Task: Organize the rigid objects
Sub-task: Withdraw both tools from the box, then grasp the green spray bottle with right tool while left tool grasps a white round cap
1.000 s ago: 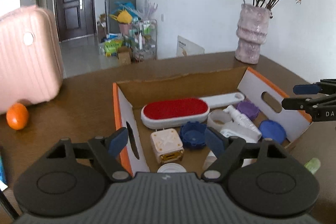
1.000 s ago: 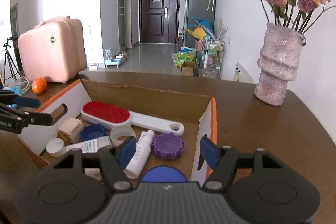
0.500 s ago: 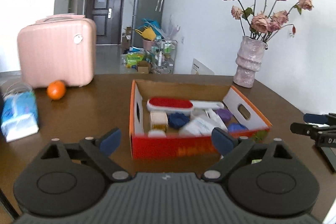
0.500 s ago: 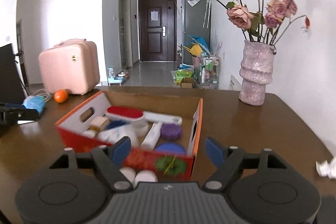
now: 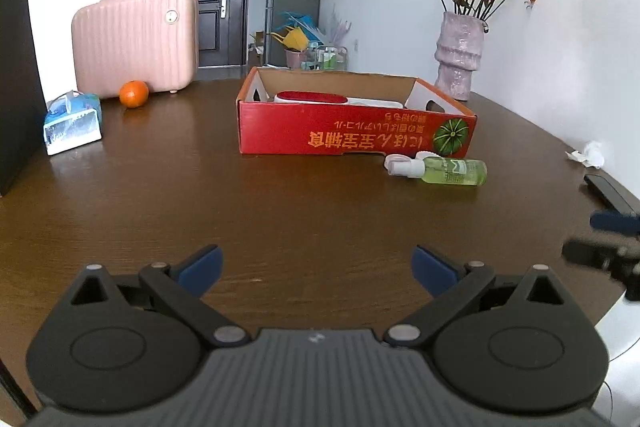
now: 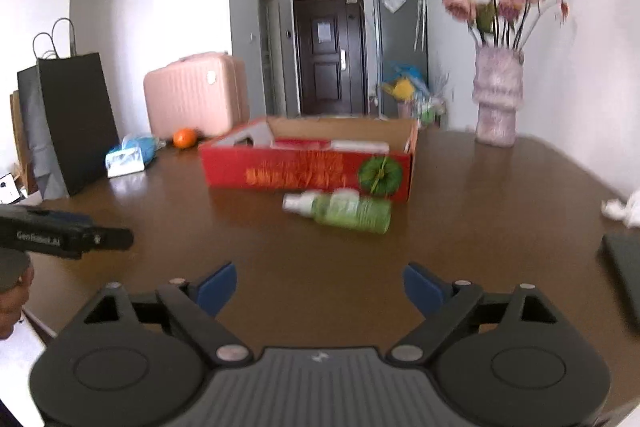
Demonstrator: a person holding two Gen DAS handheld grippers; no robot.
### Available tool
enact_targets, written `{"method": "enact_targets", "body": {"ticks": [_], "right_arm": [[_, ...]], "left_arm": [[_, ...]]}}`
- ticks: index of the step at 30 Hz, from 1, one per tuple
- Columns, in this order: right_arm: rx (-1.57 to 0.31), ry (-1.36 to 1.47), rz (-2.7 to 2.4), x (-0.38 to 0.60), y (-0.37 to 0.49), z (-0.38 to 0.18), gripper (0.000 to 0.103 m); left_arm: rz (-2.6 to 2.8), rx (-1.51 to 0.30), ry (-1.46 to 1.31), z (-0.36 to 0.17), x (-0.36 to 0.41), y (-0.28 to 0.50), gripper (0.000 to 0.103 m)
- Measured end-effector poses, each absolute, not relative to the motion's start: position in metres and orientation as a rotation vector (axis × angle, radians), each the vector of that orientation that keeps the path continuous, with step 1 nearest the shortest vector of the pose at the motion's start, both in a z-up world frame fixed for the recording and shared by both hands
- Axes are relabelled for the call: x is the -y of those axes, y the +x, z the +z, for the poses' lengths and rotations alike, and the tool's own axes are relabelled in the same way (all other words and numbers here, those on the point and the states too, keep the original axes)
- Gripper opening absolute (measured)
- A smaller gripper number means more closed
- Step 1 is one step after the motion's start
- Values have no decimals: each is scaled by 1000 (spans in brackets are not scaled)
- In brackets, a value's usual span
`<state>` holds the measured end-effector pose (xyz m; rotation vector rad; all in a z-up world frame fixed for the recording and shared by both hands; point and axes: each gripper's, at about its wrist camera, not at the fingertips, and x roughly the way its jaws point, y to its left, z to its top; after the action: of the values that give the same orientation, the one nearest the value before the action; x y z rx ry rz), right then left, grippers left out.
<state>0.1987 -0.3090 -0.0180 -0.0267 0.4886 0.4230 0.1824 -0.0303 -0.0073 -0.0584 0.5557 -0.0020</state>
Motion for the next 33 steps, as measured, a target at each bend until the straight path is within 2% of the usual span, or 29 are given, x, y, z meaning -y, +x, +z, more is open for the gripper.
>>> {"method": "enact_targets", "body": {"ticks": [5, 13, 20, 25, 27, 29, 31, 33], "right_arm": [[-486, -19, 383, 314, 200, -28, 89], [-343, -27, 331, 313, 227, -24, 90], [-447, -153, 494, 283, 317, -20, 89], [-490, -259, 612, 251, 376, -32, 73], [-544, -289, 649, 243, 391, -39, 52], [-561, -302, 669, 244, 391, -41, 43], [-561, -303, 683, 253, 380, -41, 40], [-563, -279, 675, 269, 365, -41, 30]], "left_arm": [[-12, -553, -52, -5, 34, 190, 103], [-25, -589, -37, -15, 34, 220, 103], [-29, -605, -29, -19, 31, 268, 103], [-26, -611, -3, -20, 32, 299, 103], [-22, -613, 9, -20, 34, 309, 103], [-38, -612, 18, -20, 38, 318, 103], [-72, -619, 19, -21, 44, 329, 103], [-126, -633, 19, -24, 55, 343, 102]]}}
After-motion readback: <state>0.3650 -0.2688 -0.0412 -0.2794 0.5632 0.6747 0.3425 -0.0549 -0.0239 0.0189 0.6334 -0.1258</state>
